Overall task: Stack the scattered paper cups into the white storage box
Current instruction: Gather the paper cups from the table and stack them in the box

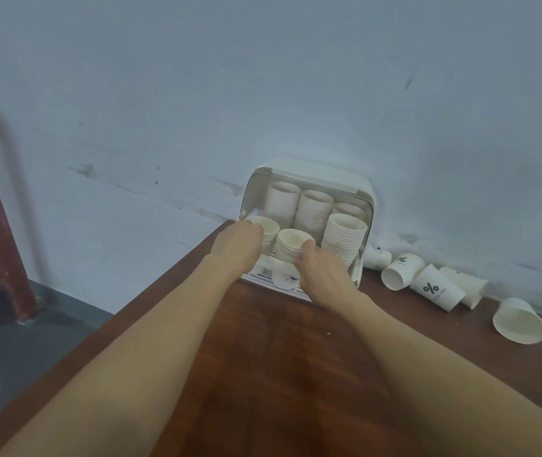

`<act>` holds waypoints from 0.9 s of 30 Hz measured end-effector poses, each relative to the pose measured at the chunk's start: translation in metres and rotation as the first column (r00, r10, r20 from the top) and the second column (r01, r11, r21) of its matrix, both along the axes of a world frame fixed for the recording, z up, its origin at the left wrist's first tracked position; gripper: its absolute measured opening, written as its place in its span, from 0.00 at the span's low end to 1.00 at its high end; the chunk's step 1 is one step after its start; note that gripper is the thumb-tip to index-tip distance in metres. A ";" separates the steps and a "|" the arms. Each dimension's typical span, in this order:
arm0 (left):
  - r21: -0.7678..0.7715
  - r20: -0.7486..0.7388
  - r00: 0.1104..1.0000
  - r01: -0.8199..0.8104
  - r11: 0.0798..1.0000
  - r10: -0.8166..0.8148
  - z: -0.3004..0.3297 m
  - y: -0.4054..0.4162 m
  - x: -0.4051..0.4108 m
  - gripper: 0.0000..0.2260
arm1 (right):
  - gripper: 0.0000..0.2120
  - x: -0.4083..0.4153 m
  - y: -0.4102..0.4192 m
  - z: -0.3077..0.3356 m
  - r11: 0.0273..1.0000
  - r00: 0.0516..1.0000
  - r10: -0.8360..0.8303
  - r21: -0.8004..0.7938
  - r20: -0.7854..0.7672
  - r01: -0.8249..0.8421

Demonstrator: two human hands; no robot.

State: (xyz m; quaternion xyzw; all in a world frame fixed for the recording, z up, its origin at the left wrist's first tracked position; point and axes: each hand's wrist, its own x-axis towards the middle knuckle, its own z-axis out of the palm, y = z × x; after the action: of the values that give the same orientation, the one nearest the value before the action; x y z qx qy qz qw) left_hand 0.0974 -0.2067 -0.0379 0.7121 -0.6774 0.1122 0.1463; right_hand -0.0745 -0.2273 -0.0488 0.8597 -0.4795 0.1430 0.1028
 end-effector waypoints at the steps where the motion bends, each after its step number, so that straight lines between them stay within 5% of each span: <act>1: -0.004 -0.001 1.000 0.000 1.000 0.000 0.001 0.004 -0.002 0.13 | 0.09 0.000 0.000 0.001 1.000 1.000 -0.002 0.009 0.002 0.002; 8: -0.082 -0.053 0.998 0.023 0.996 -0.027 0.013 0.047 -0.027 0.12 | 0.31 -0.011 0.023 0.009 0.967 0.971 0.039 0.235 0.234 -0.096; 15: -0.088 -0.102 0.992 0.072 0.994 -0.080 0.030 0.088 -0.062 0.13 | 0.21 -0.064 0.077 0.013 0.960 0.976 -0.009 0.274 0.217 -0.052; 27: -0.057 -0.167 0.976 0.132 0.990 -0.140 0.050 0.143 -0.127 0.11 | 0.22 -0.182 0.130 0.035 0.964 0.976 -0.173 0.227 0.134 0.139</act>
State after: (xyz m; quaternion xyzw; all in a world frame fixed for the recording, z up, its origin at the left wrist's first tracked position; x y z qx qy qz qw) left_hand -0.0292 -0.0634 0.0124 0.6675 -0.7068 0.0560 0.2276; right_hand -0.2565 -0.0975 -0.0139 0.8117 -0.5650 0.1469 -0.0172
